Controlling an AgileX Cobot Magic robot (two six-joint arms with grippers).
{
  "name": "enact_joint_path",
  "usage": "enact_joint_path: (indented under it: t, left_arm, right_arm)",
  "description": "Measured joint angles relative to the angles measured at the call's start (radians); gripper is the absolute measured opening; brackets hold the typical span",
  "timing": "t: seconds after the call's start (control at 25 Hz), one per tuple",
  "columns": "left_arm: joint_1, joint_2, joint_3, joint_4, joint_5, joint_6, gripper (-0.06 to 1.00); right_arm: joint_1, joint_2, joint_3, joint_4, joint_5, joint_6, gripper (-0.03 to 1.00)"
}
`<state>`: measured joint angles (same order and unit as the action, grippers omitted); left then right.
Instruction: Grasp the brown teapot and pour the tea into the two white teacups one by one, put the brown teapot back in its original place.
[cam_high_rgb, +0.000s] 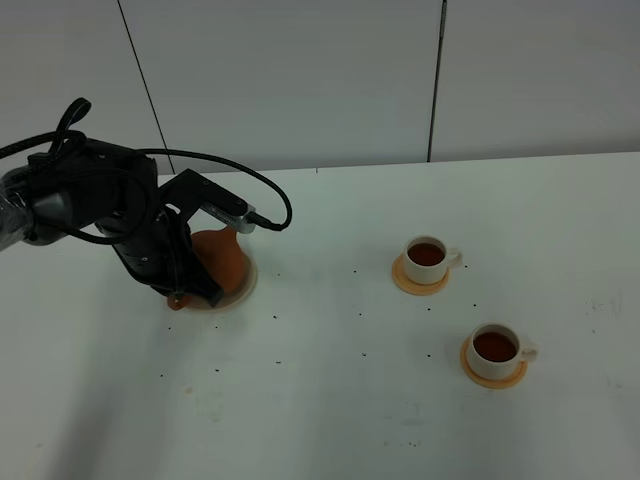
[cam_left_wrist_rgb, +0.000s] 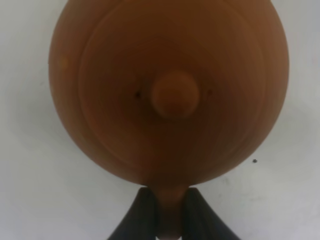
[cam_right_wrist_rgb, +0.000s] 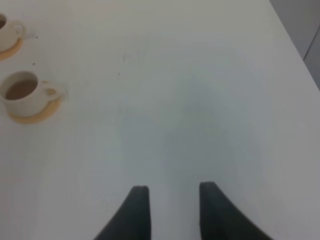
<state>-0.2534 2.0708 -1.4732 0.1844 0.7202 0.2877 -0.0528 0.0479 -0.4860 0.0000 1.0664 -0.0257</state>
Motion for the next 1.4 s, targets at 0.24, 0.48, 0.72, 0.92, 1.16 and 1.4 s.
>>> enact_joint_path:
  t: [0.24, 0.48, 0.72, 0.92, 1.16, 1.4]
  left_arm:
    - [0.002, 0.0, 0.0, 0.001, 0.001, -0.004, 0.17]
    - [0.002, 0.0, 0.0, 0.001, 0.004, -0.004, 0.17]
    - [0.002, 0.0, 0.0, 0.001, 0.017, -0.003, 0.17]
    - [0.002, 0.0, 0.0, 0.001, 0.018, -0.002, 0.17]
    - [0.002, 0.0, 0.0, 0.002, 0.007, 0.0, 0.23]
    - [0.002, 0.0, -0.003, 0.003, -0.001, 0.001, 0.29]
  right_arm:
    - [0.0, 0.0, 0.0, 0.0, 0.0, 0.0, 0.24]
    - [0.0, 0.0, 0.0, 0.0, 0.0, 0.0, 0.24]
    - [0.0, 0.0, 0.0, 0.0, 0.0, 0.0, 0.24]
    - [0.0, 0.0, 0.0, 0.0, 0.0, 0.0, 0.24]
    - [0.0, 0.0, 0.0, 0.0, 0.0, 0.0, 0.24]
    - [0.0, 0.0, 0.0, 0.0, 0.0, 0.0, 0.24]
